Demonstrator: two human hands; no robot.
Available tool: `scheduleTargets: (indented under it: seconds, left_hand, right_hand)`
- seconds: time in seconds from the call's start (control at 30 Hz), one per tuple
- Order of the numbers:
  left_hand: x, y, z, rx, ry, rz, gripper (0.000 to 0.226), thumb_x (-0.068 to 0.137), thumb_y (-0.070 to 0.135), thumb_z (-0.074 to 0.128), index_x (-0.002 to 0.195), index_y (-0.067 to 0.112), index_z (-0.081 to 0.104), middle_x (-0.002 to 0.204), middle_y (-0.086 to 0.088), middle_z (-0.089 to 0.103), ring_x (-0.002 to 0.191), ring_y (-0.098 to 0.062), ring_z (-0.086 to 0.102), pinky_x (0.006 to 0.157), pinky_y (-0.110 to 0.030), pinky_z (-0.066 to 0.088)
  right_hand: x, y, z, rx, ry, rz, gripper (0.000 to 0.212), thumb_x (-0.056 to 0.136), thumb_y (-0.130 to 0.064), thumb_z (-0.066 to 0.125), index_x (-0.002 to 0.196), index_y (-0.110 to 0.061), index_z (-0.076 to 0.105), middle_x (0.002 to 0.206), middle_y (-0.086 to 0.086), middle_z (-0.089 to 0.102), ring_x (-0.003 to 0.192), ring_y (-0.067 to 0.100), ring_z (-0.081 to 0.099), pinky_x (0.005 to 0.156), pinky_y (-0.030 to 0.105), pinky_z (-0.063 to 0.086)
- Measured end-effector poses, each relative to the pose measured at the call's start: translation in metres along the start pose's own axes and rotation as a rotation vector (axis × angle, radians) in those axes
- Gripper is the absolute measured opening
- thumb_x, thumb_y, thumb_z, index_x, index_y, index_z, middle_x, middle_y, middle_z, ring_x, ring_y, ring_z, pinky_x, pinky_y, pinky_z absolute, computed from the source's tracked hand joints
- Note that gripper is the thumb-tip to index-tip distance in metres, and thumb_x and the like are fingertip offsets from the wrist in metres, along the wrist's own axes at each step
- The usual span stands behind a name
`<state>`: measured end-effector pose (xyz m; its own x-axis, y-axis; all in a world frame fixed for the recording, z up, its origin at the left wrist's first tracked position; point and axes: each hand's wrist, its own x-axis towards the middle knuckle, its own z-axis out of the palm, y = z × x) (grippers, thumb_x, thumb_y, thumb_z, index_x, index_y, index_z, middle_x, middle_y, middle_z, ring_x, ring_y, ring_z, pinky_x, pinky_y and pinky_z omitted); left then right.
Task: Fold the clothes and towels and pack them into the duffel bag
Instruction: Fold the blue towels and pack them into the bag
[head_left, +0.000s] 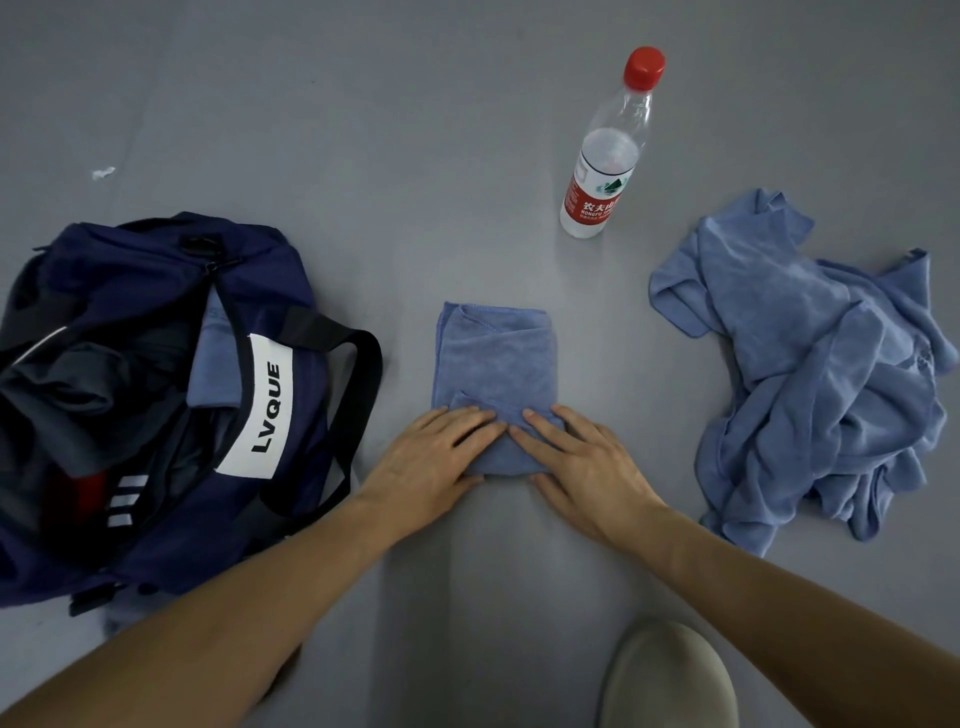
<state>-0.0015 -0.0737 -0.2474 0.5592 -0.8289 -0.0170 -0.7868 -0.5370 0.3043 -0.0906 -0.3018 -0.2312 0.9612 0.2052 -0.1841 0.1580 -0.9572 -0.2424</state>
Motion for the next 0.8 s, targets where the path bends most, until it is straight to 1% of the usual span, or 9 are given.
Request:
scheduleTargets:
  seconds: [0.1, 0.17, 0.23, 0.4, 0.5, 0.57, 0.67, 0.73, 0.8]
  left_hand:
    - [0.009, 0.007, -0.013, -0.150, 0.056, -0.072, 0.041, 0.085, 0.019, 0.065, 0.125, 0.017, 0.058, 0.117, -0.003, 0.070, 0.104, -0.024, 0.066, 0.092, -0.037, 0.051]
    - [0.016, 0.011, -0.023, -0.211, 0.047, -0.150, 0.025, 0.088, 0.022, 0.060, 0.114, 0.021, 0.058, 0.097, 0.002, 0.071, 0.084, -0.024, 0.066, 0.075, -0.037, 0.052]
    - [0.022, 0.011, -0.028, -0.239, 0.018, -0.230, 0.015, 0.094, 0.030, 0.057, 0.108, 0.026, 0.058, 0.089, 0.005, 0.069, 0.077, -0.021, 0.064, 0.070, -0.037, 0.051]
    - [0.024, 0.007, -0.031, -0.497, -0.098, -0.441, 0.012, 0.095, 0.041, 0.058, 0.090, 0.031, 0.058, 0.078, 0.010, 0.065, 0.072, -0.011, 0.060, 0.071, -0.037, 0.052]
    - [0.018, 0.015, -0.026, -0.467, -0.075, -0.525, 0.017, 0.092, 0.046, 0.061, 0.095, 0.031, 0.055, 0.086, 0.012, 0.064, 0.076, -0.009, 0.060, 0.072, -0.035, 0.051]
    - [0.015, 0.020, -0.022, -0.361, 0.032, -0.556, 0.024, 0.090, 0.046, 0.064, 0.098, 0.028, 0.052, 0.097, 0.012, 0.058, 0.079, -0.012, 0.058, 0.069, -0.034, 0.048]
    - [0.014, 0.022, -0.015, -0.126, 0.183, -0.419, 0.019, 0.090, 0.035, 0.068, 0.099, 0.022, 0.058, 0.105, 0.004, 0.055, 0.088, -0.020, 0.055, 0.068, -0.036, 0.047]
    - [0.009, 0.019, -0.007, 0.009, 0.274, -0.226, 0.013, 0.091, 0.031, 0.066, 0.094, 0.018, 0.066, 0.101, 0.001, 0.060, 0.094, -0.024, 0.058, 0.077, -0.040, 0.050]
    - [0.001, 0.012, -0.001, 0.019, 0.268, -0.131, 0.026, 0.092, 0.042, 0.062, 0.099, 0.018, 0.070, 0.105, 0.002, 0.064, 0.102, -0.024, 0.059, 0.088, -0.040, 0.049]
  right_hand:
    - [0.002, -0.001, -0.006, 0.052, -0.001, 0.022, 0.058, 0.087, -0.046, 0.044, 0.140, -0.025, 0.056, 0.145, 0.001, 0.055, 0.131, 0.034, 0.051, 0.095, 0.047, 0.050]
    - [0.001, 0.001, -0.010, 0.053, 0.009, 0.015, 0.058, 0.085, -0.048, 0.047, 0.135, -0.022, 0.059, 0.138, 0.003, 0.058, 0.127, 0.031, 0.052, 0.096, 0.044, 0.050]
    - [0.002, 0.003, -0.014, 0.119, 0.061, 0.040, 0.047, 0.087, -0.045, 0.052, 0.126, -0.020, 0.064, 0.121, 0.002, 0.064, 0.112, 0.029, 0.057, 0.089, 0.041, 0.052]
    - [0.011, 0.002, -0.030, 0.221, -0.002, 0.185, 0.031, 0.096, -0.042, 0.055, 0.115, -0.018, 0.058, 0.084, 0.009, 0.065, 0.081, 0.029, 0.060, 0.068, 0.032, 0.040]
    - [0.010, -0.003, -0.026, 0.090, -0.064, 0.214, 0.037, 0.097, -0.049, 0.051, 0.116, -0.018, 0.054, 0.089, 0.008, 0.065, 0.085, 0.030, 0.060, 0.072, 0.036, 0.047]
    - [0.009, -0.008, -0.021, -0.006, 0.062, 0.174, 0.033, 0.090, -0.037, 0.062, 0.115, -0.017, 0.058, 0.100, 0.006, 0.064, 0.093, 0.031, 0.059, 0.077, 0.041, 0.050]
    - [0.007, -0.016, -0.012, -0.119, 0.226, -0.047, 0.032, 0.078, -0.014, 0.065, 0.110, -0.016, 0.064, 0.106, 0.006, 0.061, 0.102, 0.032, 0.058, 0.082, 0.041, 0.049]
    - [0.002, -0.020, -0.008, -0.127, 0.221, -0.125, 0.030, 0.080, -0.018, 0.061, 0.110, -0.015, 0.066, 0.107, 0.005, 0.063, 0.104, 0.030, 0.060, 0.088, 0.041, 0.048]
    - [-0.002, -0.019, -0.004, -0.100, 0.168, -0.093, 0.035, 0.086, -0.032, 0.058, 0.116, -0.015, 0.065, 0.112, 0.005, 0.062, 0.109, 0.029, 0.059, 0.095, 0.042, 0.047]
